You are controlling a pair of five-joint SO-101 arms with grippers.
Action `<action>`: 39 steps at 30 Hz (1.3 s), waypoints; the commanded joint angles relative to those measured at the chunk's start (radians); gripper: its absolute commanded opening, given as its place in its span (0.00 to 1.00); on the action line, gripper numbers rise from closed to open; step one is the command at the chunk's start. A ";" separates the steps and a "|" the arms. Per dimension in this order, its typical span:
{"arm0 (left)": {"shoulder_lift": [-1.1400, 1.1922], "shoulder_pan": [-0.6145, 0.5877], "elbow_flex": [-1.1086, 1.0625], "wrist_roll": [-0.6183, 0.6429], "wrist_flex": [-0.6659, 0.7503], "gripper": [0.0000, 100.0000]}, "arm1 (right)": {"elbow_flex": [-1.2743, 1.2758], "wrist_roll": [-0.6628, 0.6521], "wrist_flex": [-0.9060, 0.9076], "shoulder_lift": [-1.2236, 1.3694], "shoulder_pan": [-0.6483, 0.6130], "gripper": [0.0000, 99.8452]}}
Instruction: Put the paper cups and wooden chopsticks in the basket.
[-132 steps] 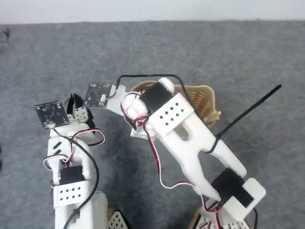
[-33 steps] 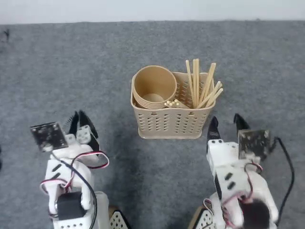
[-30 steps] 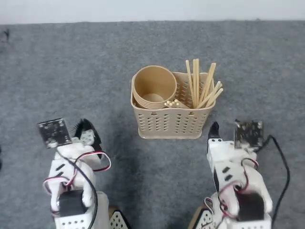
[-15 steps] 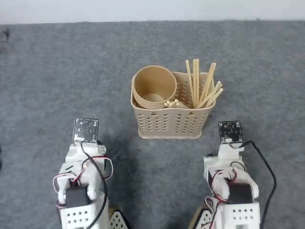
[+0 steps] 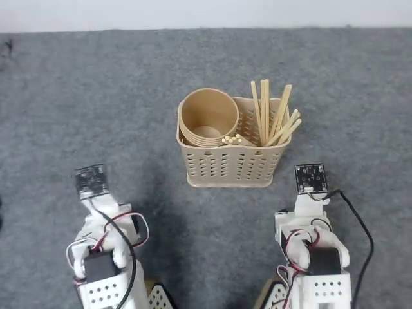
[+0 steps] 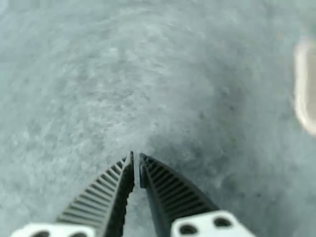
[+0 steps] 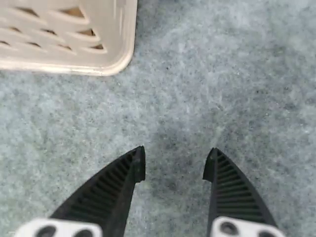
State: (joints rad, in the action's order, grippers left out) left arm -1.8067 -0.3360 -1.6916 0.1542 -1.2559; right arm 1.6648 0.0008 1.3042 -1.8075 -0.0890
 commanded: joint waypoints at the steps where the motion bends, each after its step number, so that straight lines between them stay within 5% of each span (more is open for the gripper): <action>1: -0.014 0.012 0.010 0.035 -0.006 0.01 | 0.018 -0.014 0.007 -0.008 0.007 0.21; 4: -0.014 0.038 0.010 -0.051 -0.008 0.01 | 0.018 -0.011 0.007 -0.008 0.012 0.21; 12: -0.014 0.046 0.010 -0.037 -0.008 0.01 | 0.018 -0.011 0.007 -0.008 0.012 0.21; 17: -0.014 0.190 0.010 -0.037 -0.008 0.01 | 0.018 -0.011 0.007 -0.008 0.012 0.21; 39: -0.014 0.169 0.010 -0.038 -0.011 0.01 | 0.018 -0.012 0.007 -0.008 0.008 0.21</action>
State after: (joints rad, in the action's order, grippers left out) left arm -1.8067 -0.1688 -1.6916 0.1235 -1.2574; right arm 1.6648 0.0008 1.3042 -1.8075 -0.0890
